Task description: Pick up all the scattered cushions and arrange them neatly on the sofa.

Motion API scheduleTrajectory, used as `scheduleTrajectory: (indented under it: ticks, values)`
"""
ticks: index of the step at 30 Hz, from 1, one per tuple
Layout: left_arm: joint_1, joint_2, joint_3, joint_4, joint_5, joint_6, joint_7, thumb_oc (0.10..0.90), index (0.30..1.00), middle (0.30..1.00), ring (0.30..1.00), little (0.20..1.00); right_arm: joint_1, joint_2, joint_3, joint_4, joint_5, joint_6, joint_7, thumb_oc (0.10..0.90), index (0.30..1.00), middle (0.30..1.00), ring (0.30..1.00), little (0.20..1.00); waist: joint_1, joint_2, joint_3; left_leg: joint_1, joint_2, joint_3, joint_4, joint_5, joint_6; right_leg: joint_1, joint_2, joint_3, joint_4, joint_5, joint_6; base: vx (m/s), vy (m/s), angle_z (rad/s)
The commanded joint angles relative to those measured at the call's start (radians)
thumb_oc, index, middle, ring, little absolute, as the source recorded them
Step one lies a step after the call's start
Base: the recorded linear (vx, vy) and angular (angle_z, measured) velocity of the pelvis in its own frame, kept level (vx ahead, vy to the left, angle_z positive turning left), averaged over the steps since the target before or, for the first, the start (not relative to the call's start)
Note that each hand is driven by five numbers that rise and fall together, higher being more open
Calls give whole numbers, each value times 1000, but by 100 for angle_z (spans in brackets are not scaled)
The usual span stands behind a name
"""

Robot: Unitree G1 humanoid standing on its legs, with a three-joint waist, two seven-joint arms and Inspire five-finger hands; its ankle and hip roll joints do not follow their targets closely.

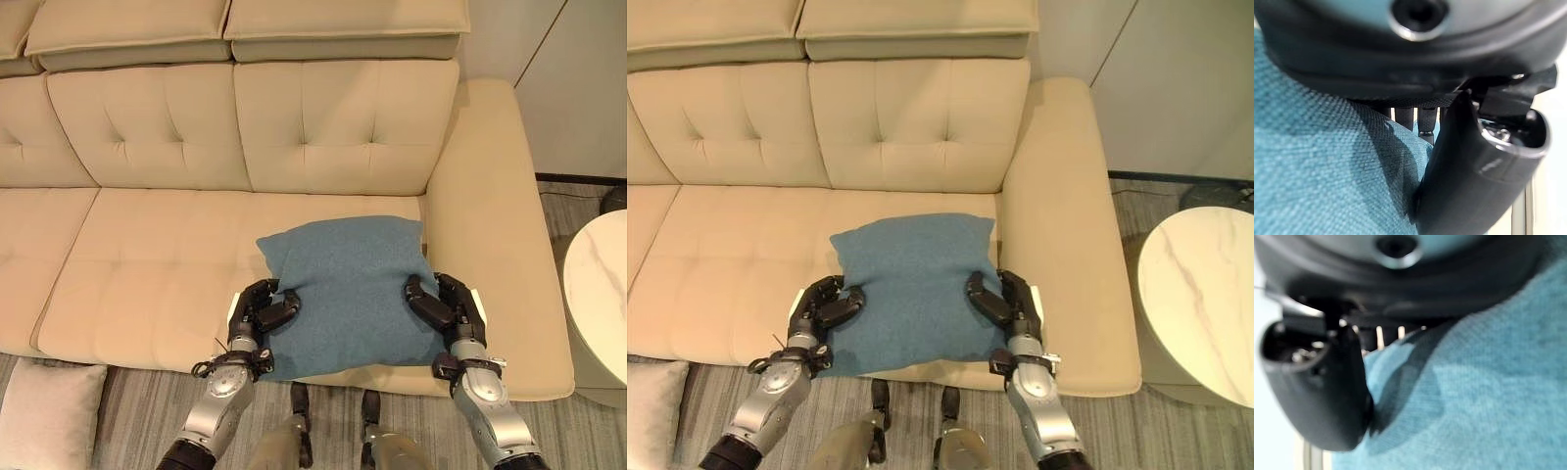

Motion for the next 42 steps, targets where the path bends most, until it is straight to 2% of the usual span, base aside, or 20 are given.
scheduleTrajectory:
  ticks: [1,4,6,8,9,11,12,13,14,16,17,19,20,22,23,25,32,37,39,42]
  values:
    - [-54,-42,-74,-173,16,-93,-90,400,300,300,300,300,-78,42,31,-224,1,-142,41,400,300,300,300,300,-8,-37,-162,-52,82,-14,-54,-24,-36,12,10,44,130,-236,60,180,200,-3]
    - [-47,-35,-83,-174,20,-94,-106,400,300,300,300,300,-54,47,26,-229,-20,-135,48,400,300,300,300,300,-16,-21,-193,-13,85,-16,-86,-13,-39,35,-7,61,128,-239,85,235,251,-23]
    - [-53,-25,-87,-178,21,-96,-105,400,300,300,300,300,-53,53,23,-228,-20,-126,49,400,300,300,300,300,-15,-30,-204,-11,59,-9,-60,-33,-22,41,-46,69,136,-232,107,215,270,-16]
    - [-57,-16,-88,-184,27,-94,-110,400,300,300,300,300,-53,57,24,-230,-24,-120,54,400,300,300,300,300,-15,-32,-205,-8,48,0,-50,-45,-11,36,-62,75,152,-229,116,164,279,9]
    - [-62,-1,-82,-191,40,-94,-107,400,300,300,300,300,-61,69,35,-226,-36,-117,59,400,300,300,300,300,-12,-34,-208,6,25,27,-46,-67,14,2,-91,92,215,-221,138,203,429,7]
    - [-70,12,-72,-197,44,-99,-99,400,300,300,300,300,-82,76,46,-226,-50,-108,60,400,300,300,300,300,-9,-30,-199,20,7,50,-48,-82,37,-54,-121,100,312,-195,156,105,360,-22]
    - [-74,18,-64,-201,48,-101,-92,400,300,300,300,300,-92,84,54,-225,-51,-108,60,400,300,300,300,300,-7,-27,-190,25,0,64,-50,-88,48,-86,-133,94,366,-174,159,25,203,-46]
    - [-75,18,-63,-201,48,-101,-91,400,300,300,300,300,-93,85,54,-225,-51,-108,60,400,300,300,300,300,-5,-28,-191,25,-1,67,-50,-88,49,-91,-135,97,370,-176,160,36,264,-47]
    - [-66,25,-49,-210,54,-108,-89,400,300,300,300,300,-99,97,65,-229,-51,-114,66,400,300,300,300,300,0,-20,-178,45,-4,87,-70,-93,62,-142,-144,76,442,-158,156,37,207,-13]
    - [-58,24,-45,-215,62,-114,-91,400,300,300,300,300,-95,97,65,-237,-60,-118,68,400,300,300,300,300,-6,-16,-169,75,-15,84,-105,-85,63,-167,-97,73,450,-180,140,67,194,-14]
    - [-61,21,-43,-218,64,-120,-89,400,300,300,300,300,-99,92,61,-242,-68,-123,65,400,300,300,300,300,-12,-17,-160,83,-23,80,-115,-82,64,-197,-48,81,442,-192,126,57,105,-18]
    - [-77,20,-37,-222,73,-130,-83,400,300,300,300,300,-123,77,59,-236,-101,-133,44,400,300,300,300,300,-13,-31,-147,75,-44,75,-118,-86,66,-227,8,67,360,-184,108,29,29,-3]
    - [-84,22,-36,-221,74,-126,-82,400,300,300,300,300,-130,79,52,-231,-119,-138,20,400,300,300,300,300,-11,-40,-148,65,-53,69,-105,-96,66,-200,15,48,296,-190,89,32,-13,-4]
    - [-91,21,-22,-233,76,-138,-73,400,300,300,300,300,-130,78,44,-244,-148,-138,5,400,300,300,300,300,-3,-44,-147,52,-59,67,-90,-105,68,-188,-2,27,263,-186,91,12,-28,0]
    - [-116,13,-24,-251,113,-148,-51,400,300,300,300,300,-143,58,34,-264,-212,-153,-27,400,300,300,300,300,-7,-56,-137,17,-68,54,-53,-116,70,-204,41,89,251,-192,69,-43,-55,9]
    - [-138,13,-11,-265,129,-177,-27,400,300,300,300,300,-180,37,34,-266,-272,-167,-72,400,300,300,300,300,8,-56,-141,-31,-70,59,-32,-120,69,-218,29,71,214,-168,69,-65,-56,27]
    - [-220,35,0,-325,237,-230,75,400,300,300,300,300,-303,-72,56,-310,-546,-159,-205,400,300,300,300,300,19,-56,-167,-125,-56,52,-5,-115,67,-285,38,75,165,-139,64,-17,-54,-10]
    - [-348,47,-15,-339,274,-254,139,400,300,300,300,300,-379,-97,76,-316,-607,-155,-264,400,300,300,300,300,15,-55,-178,-148,-54,48,-23,-97,62,-309,39,77,148,-127,64,-3,-16,-2]
    - [-458,64,-23,-332,286,-280,175,400,300,300,300,300,-446,-125,92,-321,-654,-150,-304,400,300,300,300,300,9,-51,-190,-146,-55,50,-39,-94,57,-309,41,86,137,-126,66,16,0,1]
    - [-554,77,-32,-311,314,-295,217,400,300,300,300,300,-509,-146,103,-322,-697,-147,-347,400,300,300,300,300,5,-46,-199,-151,-57,51,-48,-89,55,-318,42,92,131,-121,67,4,3,1]
